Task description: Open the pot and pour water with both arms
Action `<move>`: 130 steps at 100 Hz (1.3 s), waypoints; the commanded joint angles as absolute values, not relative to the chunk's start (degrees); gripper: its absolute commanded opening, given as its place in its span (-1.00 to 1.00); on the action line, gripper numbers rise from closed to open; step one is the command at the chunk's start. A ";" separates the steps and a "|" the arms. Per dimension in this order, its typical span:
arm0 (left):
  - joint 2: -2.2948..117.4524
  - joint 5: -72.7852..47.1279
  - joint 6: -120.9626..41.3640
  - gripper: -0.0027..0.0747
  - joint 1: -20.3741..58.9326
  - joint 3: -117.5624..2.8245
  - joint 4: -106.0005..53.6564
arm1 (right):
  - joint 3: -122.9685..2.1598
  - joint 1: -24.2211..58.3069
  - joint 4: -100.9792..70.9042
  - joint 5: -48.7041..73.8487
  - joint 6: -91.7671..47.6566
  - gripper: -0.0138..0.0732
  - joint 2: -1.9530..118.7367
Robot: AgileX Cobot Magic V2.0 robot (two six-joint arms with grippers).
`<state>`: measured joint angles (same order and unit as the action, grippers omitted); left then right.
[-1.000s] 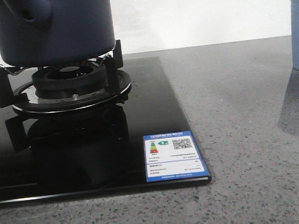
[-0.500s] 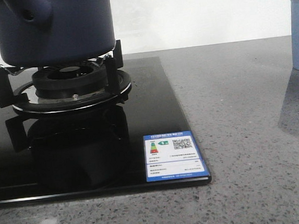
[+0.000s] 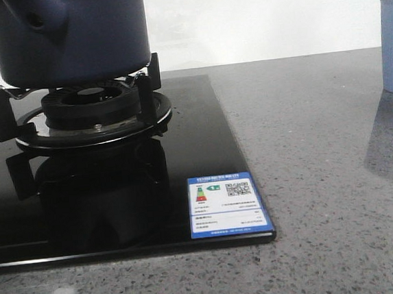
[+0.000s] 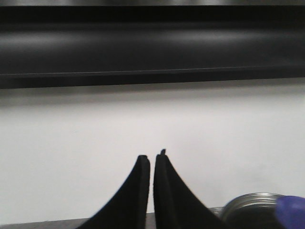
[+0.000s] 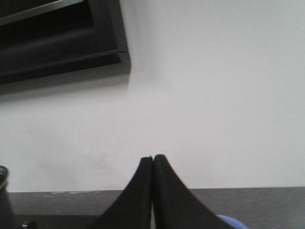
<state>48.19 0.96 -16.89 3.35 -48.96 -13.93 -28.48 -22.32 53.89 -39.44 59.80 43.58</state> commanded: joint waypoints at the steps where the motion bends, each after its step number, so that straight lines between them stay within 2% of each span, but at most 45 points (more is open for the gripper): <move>1: 42.06 5.70 -16.93 -0.98 -1.15 -45.70 -13.81 | -29.00 -22.65 51.82 -35.00 51.95 -0.81 39.40; 15: 34.35 8.69 -16.93 -0.98 -3.66 -35.51 -14.30 | -23.76 -22.65 51.82 -31.00 48.70 -0.81 35.71; 43: 25.97 10.15 -16.93 -0.98 2.56 -22.62 -13.80 | -14.32 -21.08 50.40 -36.44 44.65 -0.81 34.92; 68: 25.70 10.18 -16.93 -0.98 3.48 -22.16 -13.80 | -14.10 -17.30 50.65 -35.24 44.65 -0.81 34.92; 130: 25.70 10.08 -16.93 -0.98 3.48 -22.16 -13.91 | -14.10 -17.29 50.65 -35.23 44.65 -0.81 34.92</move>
